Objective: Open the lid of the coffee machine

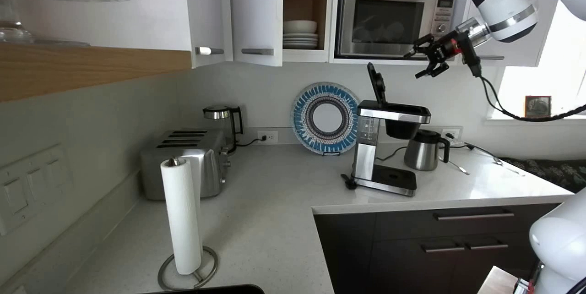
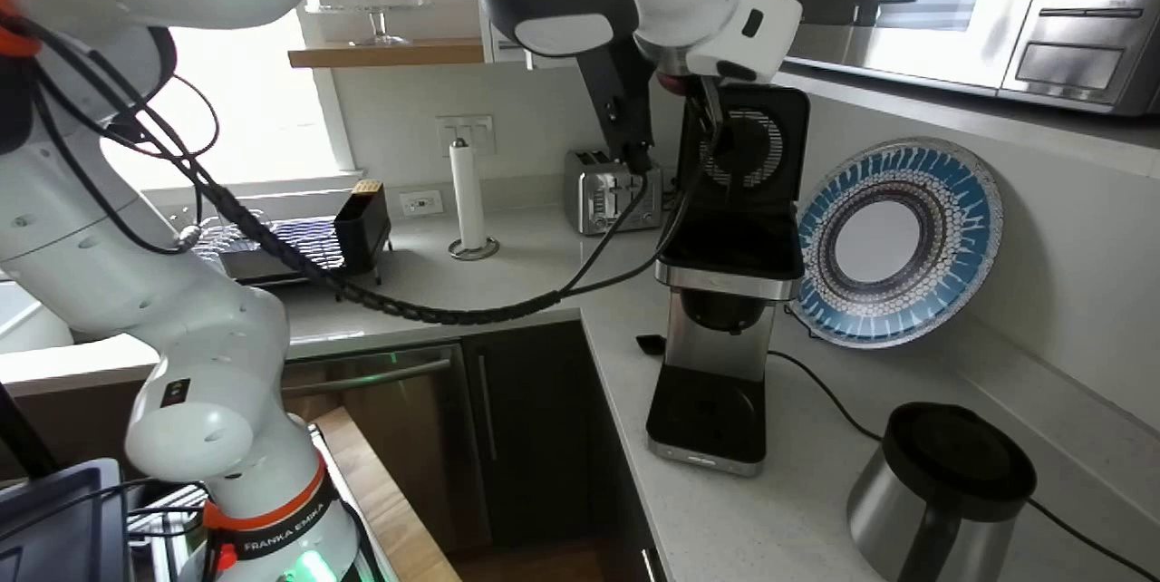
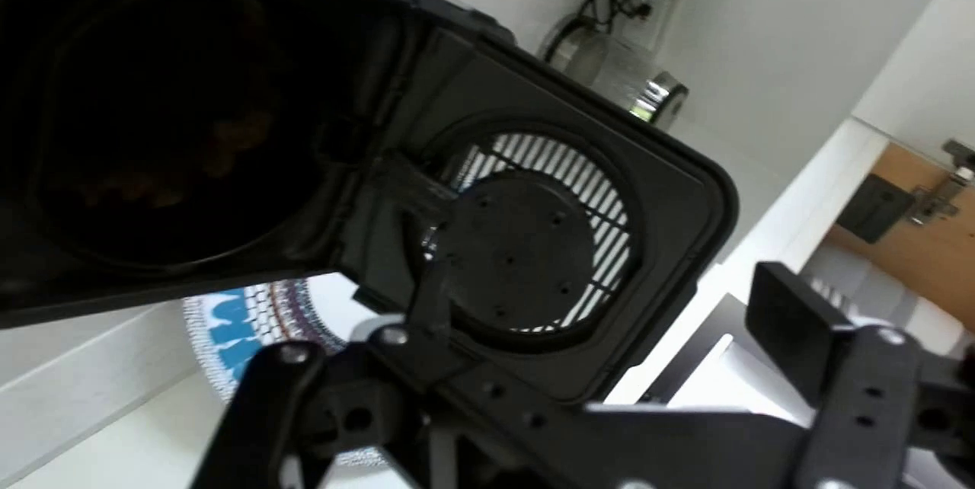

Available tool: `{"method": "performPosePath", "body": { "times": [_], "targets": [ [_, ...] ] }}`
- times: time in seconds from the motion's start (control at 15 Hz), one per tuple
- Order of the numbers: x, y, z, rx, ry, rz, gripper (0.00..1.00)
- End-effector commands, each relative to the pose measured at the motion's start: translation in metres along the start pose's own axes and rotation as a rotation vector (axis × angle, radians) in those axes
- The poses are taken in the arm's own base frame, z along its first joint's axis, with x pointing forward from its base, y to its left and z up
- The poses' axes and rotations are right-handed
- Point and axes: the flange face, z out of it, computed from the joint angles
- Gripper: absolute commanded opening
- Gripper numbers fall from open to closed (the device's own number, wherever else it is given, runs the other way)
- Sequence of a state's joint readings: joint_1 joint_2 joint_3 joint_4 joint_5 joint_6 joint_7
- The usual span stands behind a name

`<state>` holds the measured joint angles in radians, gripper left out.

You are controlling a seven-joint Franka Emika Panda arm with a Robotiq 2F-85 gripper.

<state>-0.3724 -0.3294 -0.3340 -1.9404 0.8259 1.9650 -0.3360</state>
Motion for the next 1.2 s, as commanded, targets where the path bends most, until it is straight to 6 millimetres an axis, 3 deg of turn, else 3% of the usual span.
{"method": "performPosePath", "body": {
  "times": [0.0,0.47,1.0,1.07,1.13],
  "targets": [
    [-0.025,0.003,-0.045,-0.187,-0.058,-0.073,1.0],
    [-0.082,-0.02,-0.095,-0.433,-0.213,-0.217,1.0],
    [-0.156,-0.063,-0.131,-0.492,-0.145,-0.33,1.0],
    [-0.162,-0.066,-0.133,-0.481,-0.107,-0.327,1.0],
    [-0.139,-0.065,-0.132,-0.484,-0.145,-0.329,1.0]
  ]
}}
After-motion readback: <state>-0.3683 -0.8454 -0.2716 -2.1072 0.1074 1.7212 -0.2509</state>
